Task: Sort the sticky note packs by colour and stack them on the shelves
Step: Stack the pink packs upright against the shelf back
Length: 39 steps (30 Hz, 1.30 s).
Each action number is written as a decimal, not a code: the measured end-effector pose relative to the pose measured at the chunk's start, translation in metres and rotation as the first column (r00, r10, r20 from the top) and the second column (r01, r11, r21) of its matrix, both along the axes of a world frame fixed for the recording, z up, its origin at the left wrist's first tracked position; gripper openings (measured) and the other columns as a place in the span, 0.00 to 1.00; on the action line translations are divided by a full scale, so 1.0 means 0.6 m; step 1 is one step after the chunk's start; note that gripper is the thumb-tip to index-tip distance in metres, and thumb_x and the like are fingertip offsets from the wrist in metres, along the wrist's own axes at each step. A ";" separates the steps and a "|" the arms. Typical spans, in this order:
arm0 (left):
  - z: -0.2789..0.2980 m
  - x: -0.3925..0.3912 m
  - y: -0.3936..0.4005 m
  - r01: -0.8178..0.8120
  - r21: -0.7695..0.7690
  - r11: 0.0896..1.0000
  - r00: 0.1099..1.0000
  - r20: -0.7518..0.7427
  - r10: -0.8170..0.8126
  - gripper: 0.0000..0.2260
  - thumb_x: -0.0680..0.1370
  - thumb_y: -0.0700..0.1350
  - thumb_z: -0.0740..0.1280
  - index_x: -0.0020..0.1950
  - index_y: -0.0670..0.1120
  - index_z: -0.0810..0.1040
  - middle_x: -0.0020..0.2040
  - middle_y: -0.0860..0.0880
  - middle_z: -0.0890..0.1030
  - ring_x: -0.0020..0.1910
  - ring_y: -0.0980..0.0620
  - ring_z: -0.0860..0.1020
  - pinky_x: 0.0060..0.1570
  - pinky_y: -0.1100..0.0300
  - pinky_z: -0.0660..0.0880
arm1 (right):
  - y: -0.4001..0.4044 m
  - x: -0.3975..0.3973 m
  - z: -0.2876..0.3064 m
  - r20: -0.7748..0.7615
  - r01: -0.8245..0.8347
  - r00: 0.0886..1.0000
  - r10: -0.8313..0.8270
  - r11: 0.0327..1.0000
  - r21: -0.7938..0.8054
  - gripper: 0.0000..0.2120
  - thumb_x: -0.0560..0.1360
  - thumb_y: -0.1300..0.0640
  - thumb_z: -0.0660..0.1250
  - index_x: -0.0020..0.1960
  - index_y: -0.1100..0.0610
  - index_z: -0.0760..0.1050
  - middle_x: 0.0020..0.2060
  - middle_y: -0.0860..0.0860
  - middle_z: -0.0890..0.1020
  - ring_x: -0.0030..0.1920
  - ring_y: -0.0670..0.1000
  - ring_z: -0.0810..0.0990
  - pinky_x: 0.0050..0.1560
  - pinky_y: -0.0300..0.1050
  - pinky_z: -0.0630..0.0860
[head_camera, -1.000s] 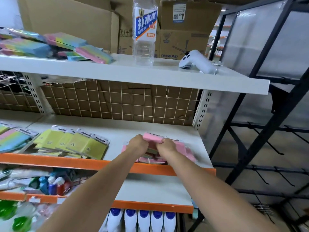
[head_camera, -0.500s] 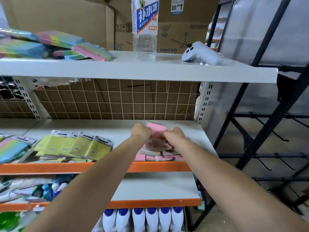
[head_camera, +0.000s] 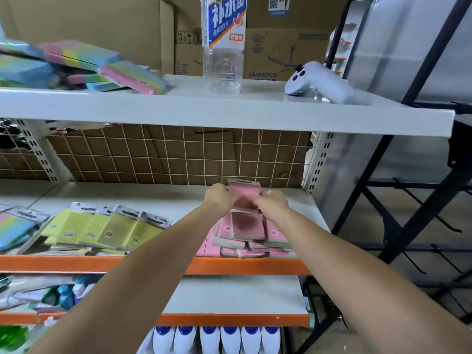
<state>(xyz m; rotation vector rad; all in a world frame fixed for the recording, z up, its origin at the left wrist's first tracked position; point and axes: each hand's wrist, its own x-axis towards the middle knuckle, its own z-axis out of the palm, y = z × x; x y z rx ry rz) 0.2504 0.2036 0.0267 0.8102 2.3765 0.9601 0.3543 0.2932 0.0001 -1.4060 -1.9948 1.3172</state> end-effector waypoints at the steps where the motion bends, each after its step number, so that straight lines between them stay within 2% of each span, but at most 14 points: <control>1: -0.002 -0.002 0.007 -0.010 0.006 1.000 1.000 0.007 0.010 0.11 0.76 0.41 0.64 0.54 0.37 0.79 0.52 0.40 0.82 0.47 0.41 0.79 0.40 0.60 0.70 | 0.006 -0.004 0.000 0.009 -0.008 1.000 0.008 1.000 0.000 0.14 0.69 0.62 0.66 0.55 0.61 0.79 0.48 0.59 0.83 0.45 0.57 0.81 0.42 0.48 0.76; 8: -0.013 -0.010 0.045 -0.089 0.024 0.996 0.994 0.065 0.087 0.12 0.75 0.41 0.62 0.57 0.40 0.77 0.54 0.41 0.80 0.48 0.43 0.77 0.42 0.61 0.69 | 0.043 -0.022 0.000 0.038 0.007 0.999 -0.007 1.000 -0.005 0.02 0.71 0.61 0.65 0.43 0.59 0.72 0.36 0.55 0.77 0.32 0.54 0.76 0.26 0.38 0.66; 11: -0.016 -0.018 0.058 -0.081 -0.006 0.997 0.993 0.084 0.082 0.13 0.77 0.42 0.61 0.61 0.42 0.74 0.59 0.42 0.78 0.56 0.43 0.77 0.50 0.60 0.71 | 0.053 -0.036 -0.010 0.059 0.011 0.998 -0.011 1.000 0.009 0.02 0.73 0.60 0.62 0.42 0.57 0.70 0.35 0.53 0.74 0.37 0.55 0.76 0.33 0.40 0.69; 14: -0.030 -0.038 0.080 -0.009 -0.002 1.000 0.991 0.134 0.009 0.16 0.79 0.40 0.59 0.67 0.39 0.72 0.65 0.41 0.75 0.63 0.43 0.74 0.62 0.57 0.72 | 0.068 -0.054 -0.022 0.076 -0.031 0.997 0.029 0.999 0.029 0.04 0.76 0.60 0.59 0.43 0.54 0.70 0.32 0.51 0.72 0.30 0.50 0.71 0.27 0.38 0.65; 17: -0.043 -0.051 0.094 0.029 -0.011 1.000 0.994 0.104 -0.028 0.15 0.80 0.39 0.57 0.66 0.40 0.72 0.62 0.41 0.76 0.61 0.43 0.75 0.59 0.55 0.74 | 0.087 -0.073 -0.036 0.062 -0.115 0.992 0.114 0.993 0.017 0.19 0.77 0.65 0.57 0.65 0.52 0.70 0.44 0.49 0.75 0.30 0.45 0.68 0.19 0.33 0.65; 19: -0.048 -0.061 0.103 0.055 0.006 0.998 0.992 0.117 -0.055 0.12 0.81 0.41 0.58 0.63 0.43 0.73 0.59 0.44 0.77 0.57 0.45 0.76 0.52 0.58 0.75 | 0.101 -0.087 -0.050 0.055 -0.151 0.987 0.151 0.989 -0.006 0.31 0.75 0.68 0.55 0.76 0.49 0.60 0.49 0.47 0.75 0.30 0.46 0.69 0.24 0.35 0.66; 22: -0.059 -0.079 0.107 0.151 0.073 0.986 0.965 0.206 -0.163 0.15 0.80 0.48 0.60 0.67 0.48 0.69 0.59 0.47 0.76 0.61 0.46 0.74 0.61 0.55 0.71 | 0.120 -0.100 -0.066 0.022 -0.199 0.979 0.201 0.977 -0.074 0.36 0.76 0.67 0.57 0.78 0.43 0.51 0.65 0.52 0.75 0.45 0.51 0.78 0.39 0.43 0.71; 25: -0.090 -0.114 0.125 0.255 0.105 0.961 0.928 0.254 -0.274 0.25 0.78 0.53 0.65 0.73 0.50 0.62 0.67 0.53 0.71 0.65 0.50 0.70 0.68 0.52 0.63 | 0.138 -0.104 -0.071 0.074 -0.288 0.954 0.291 0.956 -0.051 0.39 0.76 0.70 0.55 0.79 0.45 0.45 0.71 0.54 0.68 0.45 0.49 0.75 0.37 0.39 0.69; 27: -0.103 -0.127 0.136 0.291 0.122 0.949 0.910 0.272 -0.314 0.43 0.65 0.69 0.69 0.75 0.53 0.60 0.68 0.54 0.70 0.67 0.50 0.68 0.70 0.51 0.60 | 0.150 -0.114 -0.078 0.081 -0.317 0.945 0.318 0.948 -0.022 0.33 0.77 0.71 0.55 0.78 0.51 0.53 0.68 0.55 0.72 0.46 0.48 0.74 0.38 0.35 0.72; 28: -0.109 -0.131 0.142 0.298 0.111 0.948 0.913 0.258 -0.317 0.44 0.64 0.70 0.68 0.75 0.53 0.60 0.69 0.53 0.70 0.68 0.49 0.68 0.70 0.50 0.61 | 0.155 -0.121 -0.081 0.066 -0.329 0.942 0.330 0.944 -0.025 0.27 0.78 0.70 0.55 0.75 0.54 0.61 0.65 0.55 0.75 0.49 0.48 0.75 0.44 0.36 0.73; 30: -0.130 -0.145 0.156 0.282 0.123 0.952 0.919 0.251 -0.305 0.27 0.77 0.58 0.64 0.74 0.52 0.63 0.70 0.50 0.71 0.66 0.48 0.70 0.69 0.52 0.64 | 0.160 -0.128 -0.087 0.077 -0.359 0.930 0.360 0.933 -0.037 0.20 0.78 0.70 0.56 0.66 0.56 0.73 0.61 0.53 0.79 0.57 0.49 0.76 0.55 0.40 0.74; 32: -0.152 -0.162 0.170 0.264 0.147 0.953 0.912 0.283 -0.297 0.17 0.82 0.46 0.59 0.71 0.50 0.67 0.67 0.48 0.74 0.64 0.48 0.73 0.68 0.53 0.67 | 0.166 -0.130 -0.095 0.125 -0.356 0.925 0.359 0.933 -0.044 0.20 0.77 0.69 0.56 0.66 0.57 0.72 0.60 0.54 0.79 0.56 0.51 0.75 0.54 0.42 0.74; 36: -0.177 -0.184 0.184 0.292 0.113 0.950 0.898 0.310 -0.313 0.16 0.81 0.46 0.61 0.69 0.49 0.71 0.63 0.46 0.77 0.61 0.48 0.75 0.63 0.54 0.71 | 0.173 -0.131 -0.108 0.165 -0.373 0.913 0.374 0.927 -0.038 0.21 0.77 0.65 0.53 0.67 0.57 0.70 0.60 0.54 0.78 0.57 0.50 0.75 0.64 0.45 0.72; 39: -0.179 -0.190 0.186 0.275 0.121 0.954 0.892 0.338 -0.300 0.17 0.80 0.45 0.63 0.69 0.50 0.69 0.61 0.47 0.78 0.58 0.48 0.76 0.45 0.61 0.72 | 0.171 -0.126 -0.096 0.163 -0.403 0.897 0.411 0.911 -0.085 0.18 0.76 0.71 0.52 0.56 0.55 0.74 0.47 0.46 0.78 0.48 0.42 0.73 0.49 0.31 0.73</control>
